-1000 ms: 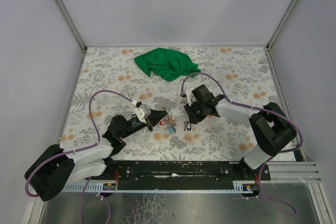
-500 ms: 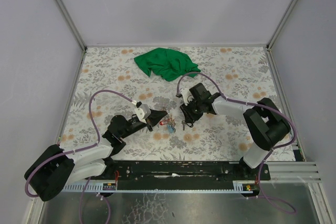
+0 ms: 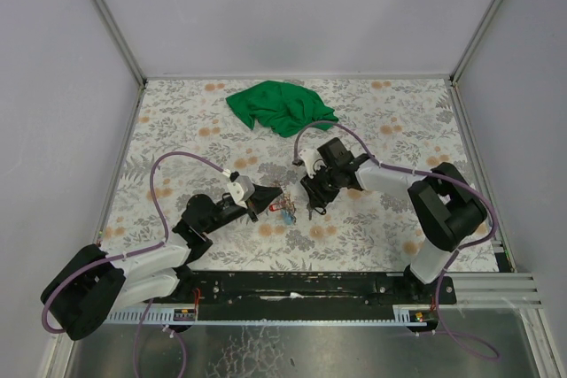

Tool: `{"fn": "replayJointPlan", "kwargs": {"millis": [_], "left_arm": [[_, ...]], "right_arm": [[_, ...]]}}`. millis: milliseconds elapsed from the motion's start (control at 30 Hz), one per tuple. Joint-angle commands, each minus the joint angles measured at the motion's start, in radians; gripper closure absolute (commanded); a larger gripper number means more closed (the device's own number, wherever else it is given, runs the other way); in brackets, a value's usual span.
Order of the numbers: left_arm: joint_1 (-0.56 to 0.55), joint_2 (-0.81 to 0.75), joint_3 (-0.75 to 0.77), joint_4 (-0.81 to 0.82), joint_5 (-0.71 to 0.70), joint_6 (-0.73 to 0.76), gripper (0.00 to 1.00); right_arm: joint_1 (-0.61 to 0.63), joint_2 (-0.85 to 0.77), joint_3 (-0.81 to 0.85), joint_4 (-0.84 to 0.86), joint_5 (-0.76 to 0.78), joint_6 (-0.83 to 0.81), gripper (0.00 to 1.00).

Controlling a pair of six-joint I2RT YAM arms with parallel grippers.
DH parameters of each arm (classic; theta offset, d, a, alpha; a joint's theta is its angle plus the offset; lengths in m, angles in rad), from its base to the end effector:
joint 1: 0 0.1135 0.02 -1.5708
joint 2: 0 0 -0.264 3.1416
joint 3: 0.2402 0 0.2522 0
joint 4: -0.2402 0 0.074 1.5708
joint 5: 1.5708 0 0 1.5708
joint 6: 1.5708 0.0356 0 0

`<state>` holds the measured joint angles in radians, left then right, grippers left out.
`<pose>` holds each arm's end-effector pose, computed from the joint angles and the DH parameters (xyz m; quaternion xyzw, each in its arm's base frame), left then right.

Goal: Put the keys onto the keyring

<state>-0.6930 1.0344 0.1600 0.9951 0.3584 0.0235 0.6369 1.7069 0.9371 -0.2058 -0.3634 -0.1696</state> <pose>0.1419 -0.1341 0.2039 0.3538 0.5643 -0.3536 0.6568 0.2607 0.2086 0.1588 -0.4177 0.8441 0.2348 0.2406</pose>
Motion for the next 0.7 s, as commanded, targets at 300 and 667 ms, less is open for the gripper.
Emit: {"fn": "replayJointPlan", "kwargs": {"millis": [300, 667], "left_arm": [[0.005, -0.021, -0.001, 0.065, -0.004, 0.015, 1.0], [0.005, -0.015, 0.0, 0.069, -0.002, 0.009, 1.0]], "right_arm": [[0.0, 0.033, 0.061, -0.032, 0.022, 0.002, 0.7], [0.003, -0.07, 0.046, -0.133, 0.373, 0.359, 0.87]]}}
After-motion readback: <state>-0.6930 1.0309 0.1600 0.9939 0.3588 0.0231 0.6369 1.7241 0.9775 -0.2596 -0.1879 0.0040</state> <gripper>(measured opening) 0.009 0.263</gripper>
